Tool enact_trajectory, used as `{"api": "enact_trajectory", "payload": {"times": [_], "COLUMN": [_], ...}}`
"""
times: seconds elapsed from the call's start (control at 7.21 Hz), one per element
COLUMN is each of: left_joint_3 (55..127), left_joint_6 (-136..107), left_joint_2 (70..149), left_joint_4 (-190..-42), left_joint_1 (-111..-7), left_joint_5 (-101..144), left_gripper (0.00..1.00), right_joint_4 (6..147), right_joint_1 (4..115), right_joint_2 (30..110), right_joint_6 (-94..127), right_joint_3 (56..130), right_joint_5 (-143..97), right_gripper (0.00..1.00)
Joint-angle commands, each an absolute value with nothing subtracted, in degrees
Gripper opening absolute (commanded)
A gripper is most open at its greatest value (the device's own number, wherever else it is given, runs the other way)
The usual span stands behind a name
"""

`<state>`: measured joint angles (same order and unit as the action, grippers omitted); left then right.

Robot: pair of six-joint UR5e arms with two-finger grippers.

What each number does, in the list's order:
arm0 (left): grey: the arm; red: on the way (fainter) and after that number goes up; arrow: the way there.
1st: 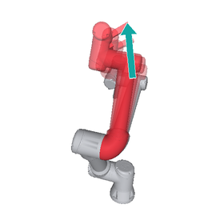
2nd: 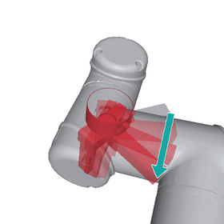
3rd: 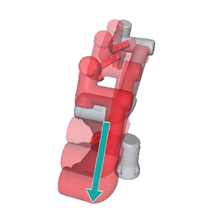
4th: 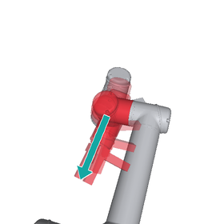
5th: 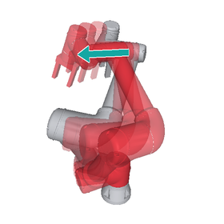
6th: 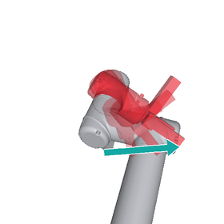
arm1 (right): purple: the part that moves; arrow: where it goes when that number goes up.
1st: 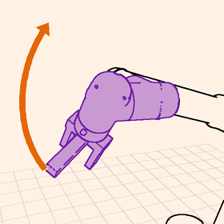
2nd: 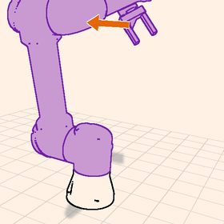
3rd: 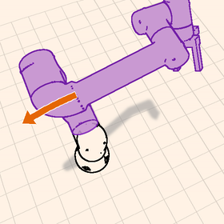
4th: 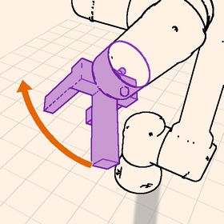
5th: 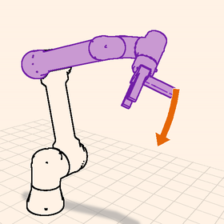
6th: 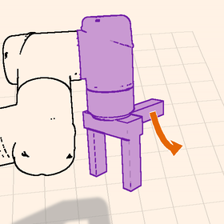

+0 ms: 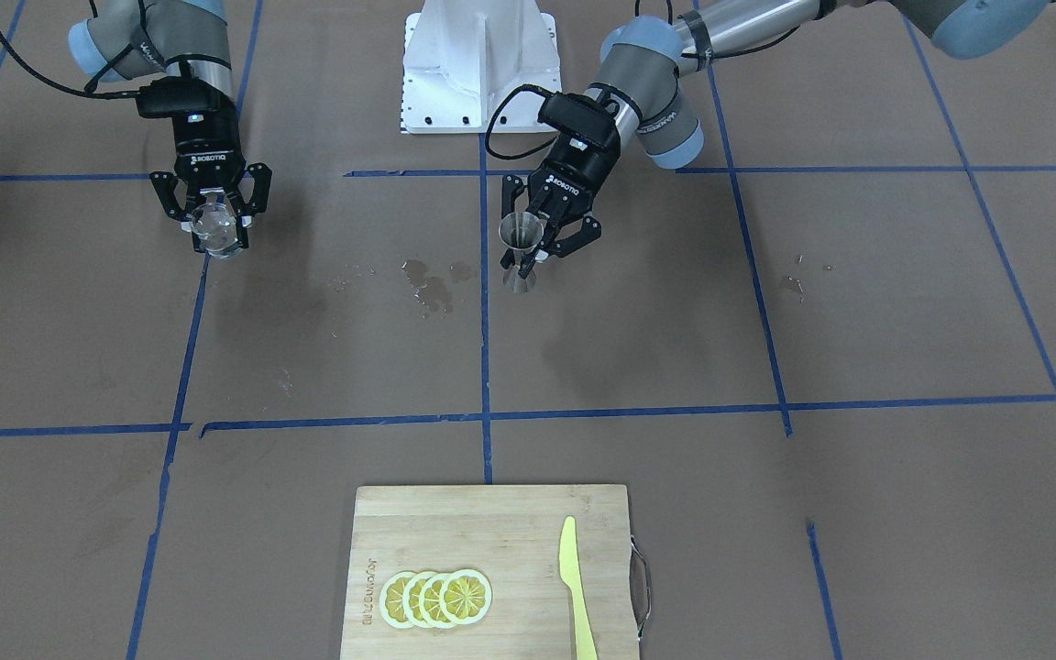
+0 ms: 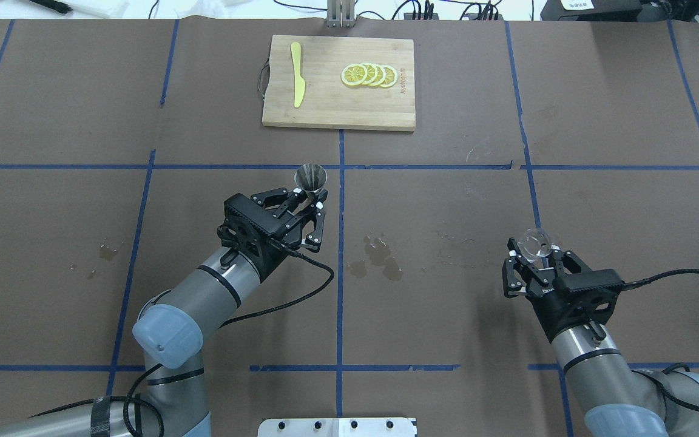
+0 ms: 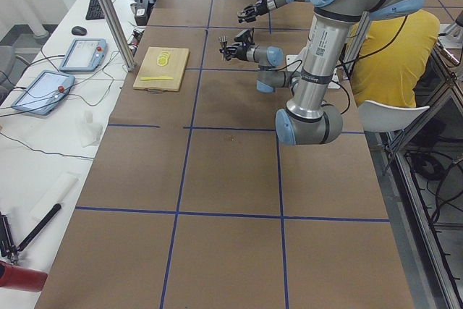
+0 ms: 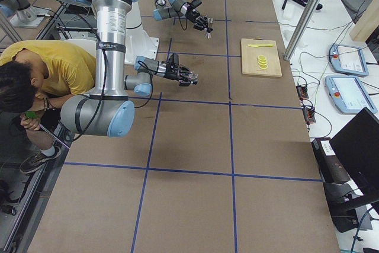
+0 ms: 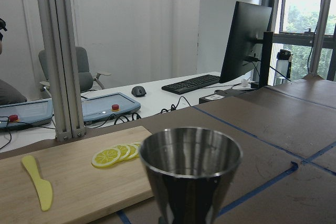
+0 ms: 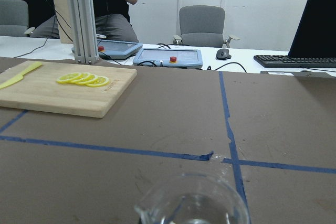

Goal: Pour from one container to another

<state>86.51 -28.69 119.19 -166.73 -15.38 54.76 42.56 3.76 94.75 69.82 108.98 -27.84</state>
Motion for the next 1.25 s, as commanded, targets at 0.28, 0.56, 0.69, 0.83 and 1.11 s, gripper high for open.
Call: {"api": "enact_trajectory", "payload": {"times": [0.28, 0.56, 0.69, 0.83, 1.11], "left_joint_3": [85.79, 85.17, 85.25, 85.34, 85.25], "left_joint_6": [-27.69, -26.10, -26.10, -26.10, -26.10], "left_joint_2": [118.83, 118.74, 119.18, 119.27, 119.36], "left_joint_4": [-171.00, -173.48, -173.58, -173.58, -173.58], "left_joint_1": [-14.94, -13.46, -11.88, -11.78, -10.37], "left_joint_5": [62.48, 62.32, 62.14, 62.14, 61.88], "left_gripper": [0.00, 0.00, 0.00, 0.00, 0.00], "right_joint_4": [42.80, 43.50, 45.33, 49.79, 56.48], "right_joint_1": [3.69, 3.25, 3.34, 3.43, 3.43], "right_joint_2": [83.50, 82.10, 78.35, 75.18, 70.77], "right_joint_6": [58.39, 52.23, 50.12, 50.10, 50.10], "right_joint_3": [112.83, 116.45, 116.02, 116.19, 116.28], "right_joint_5": [-27.60, -27.77, -27.77, -27.86, -27.86], "right_gripper": [0.00, 0.00, 0.00, 0.00, 0.00]}}
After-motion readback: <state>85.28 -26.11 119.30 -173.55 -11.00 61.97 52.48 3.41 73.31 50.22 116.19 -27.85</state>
